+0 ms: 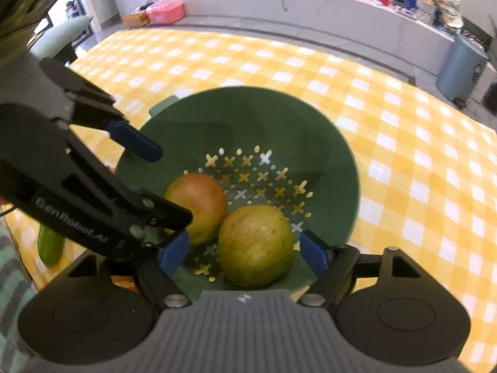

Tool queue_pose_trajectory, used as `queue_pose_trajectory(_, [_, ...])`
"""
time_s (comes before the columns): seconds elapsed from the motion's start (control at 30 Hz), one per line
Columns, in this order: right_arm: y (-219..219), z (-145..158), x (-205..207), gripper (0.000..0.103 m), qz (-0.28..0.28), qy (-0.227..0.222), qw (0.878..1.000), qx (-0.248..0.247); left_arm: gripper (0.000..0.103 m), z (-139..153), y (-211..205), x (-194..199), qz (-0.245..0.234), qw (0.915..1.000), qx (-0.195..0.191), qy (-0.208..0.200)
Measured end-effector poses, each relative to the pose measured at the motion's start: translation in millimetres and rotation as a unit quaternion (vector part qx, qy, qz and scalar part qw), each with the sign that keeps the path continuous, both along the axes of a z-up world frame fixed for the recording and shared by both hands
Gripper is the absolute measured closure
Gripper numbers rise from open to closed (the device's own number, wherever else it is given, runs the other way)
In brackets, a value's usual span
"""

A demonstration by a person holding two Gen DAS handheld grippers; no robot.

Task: Organize fruits
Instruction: 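Lift both tools out of the colander back over the fruit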

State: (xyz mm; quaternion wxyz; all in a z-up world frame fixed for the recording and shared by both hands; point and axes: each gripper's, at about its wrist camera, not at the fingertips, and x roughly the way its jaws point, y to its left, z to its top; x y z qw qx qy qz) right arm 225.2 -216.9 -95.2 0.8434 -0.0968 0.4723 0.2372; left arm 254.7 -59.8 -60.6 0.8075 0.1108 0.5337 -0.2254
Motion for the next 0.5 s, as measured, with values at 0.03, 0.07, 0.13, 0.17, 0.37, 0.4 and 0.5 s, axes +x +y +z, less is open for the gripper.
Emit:
queue_pose_trajectory(0.03, [-0.9, 2.9, -4.1, 0.023, -0.009, -0.006, 1.0, 0.001, 0.018, 5.8, 0.3, -4.1, -0.001, 0.9999, 0.0, -0.013])
queue_pose_trajectory(0.07, [-1.6, 6.4, -9.1, 0.023, -0.017, -0.013, 1.0, 0.001, 0.018, 12.5, 1.1, -9.5, -0.003, 0.9997, -0.004, -0.026])
queue_pose_trajectory(0.13, [-2.5, 13.8, -20.1, 0.023, -0.035, -0.029, 0.999, 0.001, 0.018, 26.7, 3.5, -20.9, -0.008, 0.9987, -0.011, -0.049])
queue_pose_trajectory(0.17, [-2.9, 16.7, -24.2, 0.023, -0.043, -0.036, 0.998, 0.0, 0.018, 32.1, 4.0, -25.6, -0.01, 0.9981, -0.012, -0.059])
queue_pose_trajectory(0.37, [-7.9, 40.5, -53.6, 0.022, -0.101, -0.066, 0.993, 0.016, 0.019, 65.3, 9.5, -61.9, -0.024, 0.9919, 0.003, -0.124])
queue_pose_trajectory(0.4, [-8.5, 44.2, -59.5, 0.022, -0.109, -0.069, 0.991, 0.024, 0.019, 70.9, 12.3, -68.2, -0.026, 0.9908, 0.0, -0.133])
queue_pose_trajectory(0.5, [-10.8, 54.7, -77.8, 0.022, -0.135, -0.086, 0.986, 0.041, 0.019, 83.6, 18.9, -84.1, -0.029, 0.9873, -0.005, -0.156])
